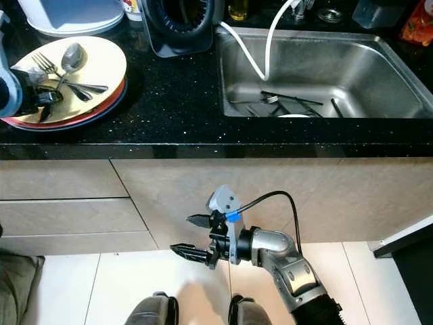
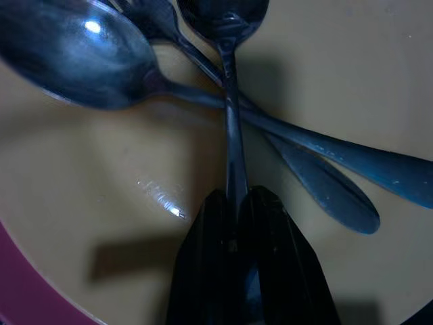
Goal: Kitchen organization
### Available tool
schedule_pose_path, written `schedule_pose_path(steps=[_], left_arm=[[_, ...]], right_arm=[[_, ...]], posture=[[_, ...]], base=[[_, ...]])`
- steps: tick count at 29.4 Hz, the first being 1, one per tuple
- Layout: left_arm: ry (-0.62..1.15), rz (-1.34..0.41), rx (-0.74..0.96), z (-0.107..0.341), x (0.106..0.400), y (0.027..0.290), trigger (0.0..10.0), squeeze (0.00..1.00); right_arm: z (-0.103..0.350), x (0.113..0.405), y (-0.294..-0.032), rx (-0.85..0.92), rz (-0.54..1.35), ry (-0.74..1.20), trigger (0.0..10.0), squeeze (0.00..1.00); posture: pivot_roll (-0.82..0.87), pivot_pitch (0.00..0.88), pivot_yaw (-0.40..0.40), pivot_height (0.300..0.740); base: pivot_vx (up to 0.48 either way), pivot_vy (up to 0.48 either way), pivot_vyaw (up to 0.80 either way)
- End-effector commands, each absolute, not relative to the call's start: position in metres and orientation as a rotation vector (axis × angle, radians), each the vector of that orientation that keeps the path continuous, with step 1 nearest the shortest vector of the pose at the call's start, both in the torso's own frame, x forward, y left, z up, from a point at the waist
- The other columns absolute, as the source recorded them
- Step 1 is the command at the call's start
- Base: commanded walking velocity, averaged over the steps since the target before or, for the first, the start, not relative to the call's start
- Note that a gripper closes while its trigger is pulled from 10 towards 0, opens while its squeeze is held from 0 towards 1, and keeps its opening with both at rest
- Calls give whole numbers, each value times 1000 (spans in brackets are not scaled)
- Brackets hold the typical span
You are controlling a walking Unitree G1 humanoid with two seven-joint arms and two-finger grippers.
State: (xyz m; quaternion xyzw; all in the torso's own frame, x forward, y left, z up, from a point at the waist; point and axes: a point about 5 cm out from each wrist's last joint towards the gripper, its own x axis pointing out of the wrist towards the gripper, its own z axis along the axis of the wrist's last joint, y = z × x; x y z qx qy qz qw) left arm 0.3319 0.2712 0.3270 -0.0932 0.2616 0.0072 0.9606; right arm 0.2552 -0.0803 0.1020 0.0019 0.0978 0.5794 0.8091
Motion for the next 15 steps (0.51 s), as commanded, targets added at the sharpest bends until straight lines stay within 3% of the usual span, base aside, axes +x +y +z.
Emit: schedule_pose_path(steps=[1, 8, 13, 15], left_arm=[[639, 51, -189, 306, 331, 278, 0, 0], [621, 56, -188, 308, 330, 281, 0, 0], [512, 27, -180, 324, 333, 279, 0, 0], [389, 3, -146, 343, 334, 276, 0, 0]], right_arm=[[100, 255, -82, -1, 1227, 213, 10000, 0], [100, 256, -81, -4, 1222, 212, 10000, 0], [101, 257, -81, -5, 1221, 210, 10000, 0], [102, 259, -80, -3, 1216, 199, 10000, 0]], posture=[[158, 186, 7, 740], [161, 182, -1, 740], [164, 177, -5, 740], [164, 173, -6, 740]], base=[[0, 0, 0], [0, 0, 0], [0, 0, 0], [0, 0, 0]])
